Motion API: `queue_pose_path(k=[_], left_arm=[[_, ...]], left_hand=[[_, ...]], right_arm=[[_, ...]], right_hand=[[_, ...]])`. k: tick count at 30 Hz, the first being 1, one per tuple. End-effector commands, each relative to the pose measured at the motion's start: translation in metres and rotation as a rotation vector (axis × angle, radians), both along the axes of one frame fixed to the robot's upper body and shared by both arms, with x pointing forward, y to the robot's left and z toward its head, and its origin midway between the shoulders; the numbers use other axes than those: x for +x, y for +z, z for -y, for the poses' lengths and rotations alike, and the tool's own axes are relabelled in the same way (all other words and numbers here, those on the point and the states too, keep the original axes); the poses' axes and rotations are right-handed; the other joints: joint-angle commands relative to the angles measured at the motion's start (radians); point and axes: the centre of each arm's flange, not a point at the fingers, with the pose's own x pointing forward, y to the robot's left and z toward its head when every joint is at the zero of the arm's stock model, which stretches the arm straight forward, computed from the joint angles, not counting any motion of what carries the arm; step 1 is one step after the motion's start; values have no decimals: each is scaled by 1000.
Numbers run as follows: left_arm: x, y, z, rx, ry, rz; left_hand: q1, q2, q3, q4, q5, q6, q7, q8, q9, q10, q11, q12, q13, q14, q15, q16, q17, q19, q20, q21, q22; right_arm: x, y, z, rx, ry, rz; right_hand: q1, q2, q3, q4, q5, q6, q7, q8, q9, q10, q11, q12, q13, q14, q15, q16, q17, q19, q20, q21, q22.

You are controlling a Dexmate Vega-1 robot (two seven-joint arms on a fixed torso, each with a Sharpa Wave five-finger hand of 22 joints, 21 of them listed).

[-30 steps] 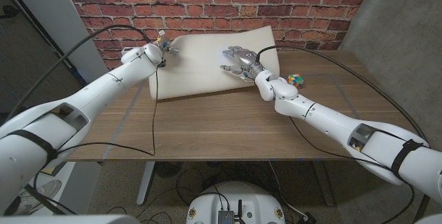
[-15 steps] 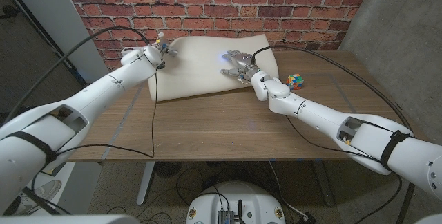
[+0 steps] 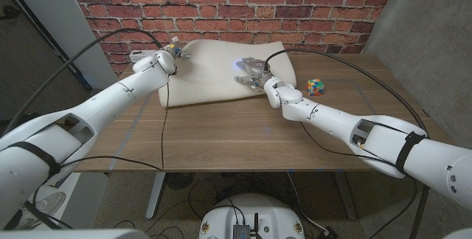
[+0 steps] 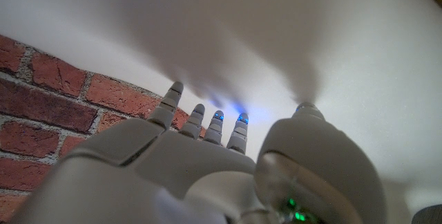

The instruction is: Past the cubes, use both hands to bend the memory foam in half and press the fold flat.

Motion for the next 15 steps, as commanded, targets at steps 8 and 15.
queue_pose_path(k=[8, 15], left_arm=[[-21, -4, 13, 106, 61, 223], [-33, -8, 19, 161, 94, 365]], left_hand=[[-108, -88, -208, -2, -3, -201, -43, 4, -62, -280, 25, -75, -16, -221, 20, -1, 6, -147, 45, -66, -2], [-176, -139, -294, 5, 5, -249, -65, 8, -91, -384, 29, -74, -31, -298, 38, -5, -6, -192, 53, -106, -3]], right_arm=[[23, -9, 1, -41, -101, -53], [28, -13, 0, -59, -123, -74]], right_hand=[[6, -1, -6, -4, -4, 13, -2, 8, 4, -1, 1, 9, 2, -5, -2, 8, -2, 2, -3, 2, 3], [7, -2, -7, -5, -5, 18, -2, 9, 4, -2, 2, 9, 3, -5, -1, 9, -4, 2, -3, 2, 3]])
